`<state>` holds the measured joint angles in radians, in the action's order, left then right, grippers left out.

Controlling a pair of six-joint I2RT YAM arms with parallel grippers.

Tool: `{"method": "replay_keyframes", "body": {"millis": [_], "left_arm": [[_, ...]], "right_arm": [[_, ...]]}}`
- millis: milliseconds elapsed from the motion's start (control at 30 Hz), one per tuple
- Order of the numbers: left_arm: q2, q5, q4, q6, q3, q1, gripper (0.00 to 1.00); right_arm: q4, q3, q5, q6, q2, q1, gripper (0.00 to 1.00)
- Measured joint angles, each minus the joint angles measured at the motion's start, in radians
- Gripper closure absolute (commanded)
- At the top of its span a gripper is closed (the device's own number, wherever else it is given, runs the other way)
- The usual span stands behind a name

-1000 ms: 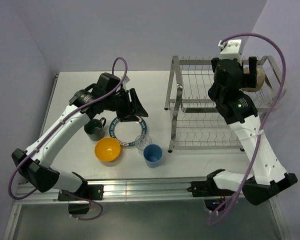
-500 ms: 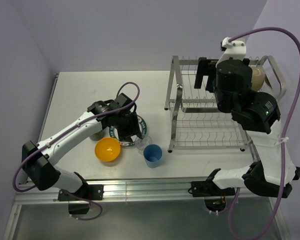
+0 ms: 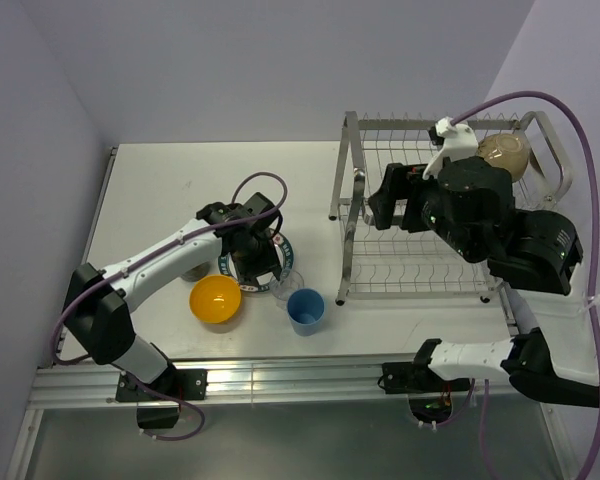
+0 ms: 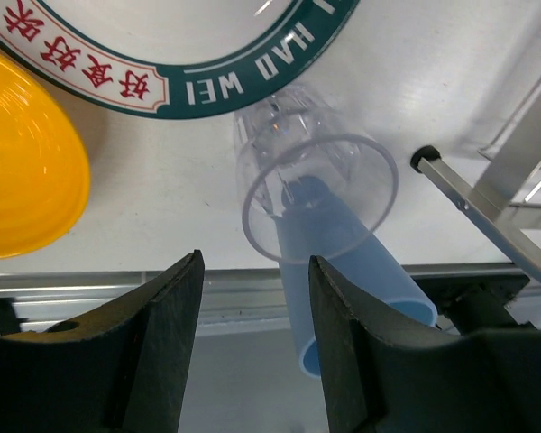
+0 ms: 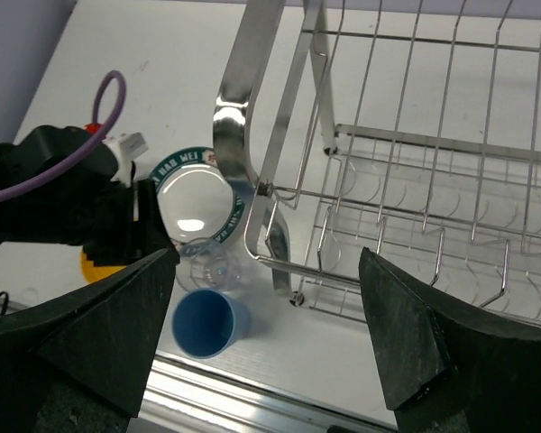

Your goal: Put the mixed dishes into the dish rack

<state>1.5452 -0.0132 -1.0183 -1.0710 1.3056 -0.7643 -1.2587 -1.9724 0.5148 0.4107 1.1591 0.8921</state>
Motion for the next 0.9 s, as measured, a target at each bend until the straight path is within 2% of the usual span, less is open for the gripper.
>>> {"method": "replay_keyframes", "body": {"millis": [333, 400, 600, 767, 900], "left_arm": [[0.028, 0.011, 0.011, 0.0, 0.0, 0.009, 0.45], [0.029, 0.011, 0.01, 0.0, 0.0, 0.008, 0.46], [-0.007, 0.055, -0.006, -0.029, 0.008, 0.018, 0.46], [-0.1, 0.064, -0.021, -0.033, 0.068, 0.049, 0.46], [-0.151, 0.063, -0.019, -0.033, 0.098, 0.058, 0.46]], "right_arm": [[0.002, 0.103, -0.1, 0.046, -0.118, 0.002, 0.13], [0.002, 0.112, -0.123, 0.045, -0.13, 0.003, 0.18], [0.022, 0.143, -0.212, 0.063, -0.124, 0.042, 0.21], [0.052, 0.284, -0.238, 0.114, -0.149, 0.152, 0.24], [0.055, 0.364, -0.185, 0.181, -0.133, 0.338, 0.24]]}}
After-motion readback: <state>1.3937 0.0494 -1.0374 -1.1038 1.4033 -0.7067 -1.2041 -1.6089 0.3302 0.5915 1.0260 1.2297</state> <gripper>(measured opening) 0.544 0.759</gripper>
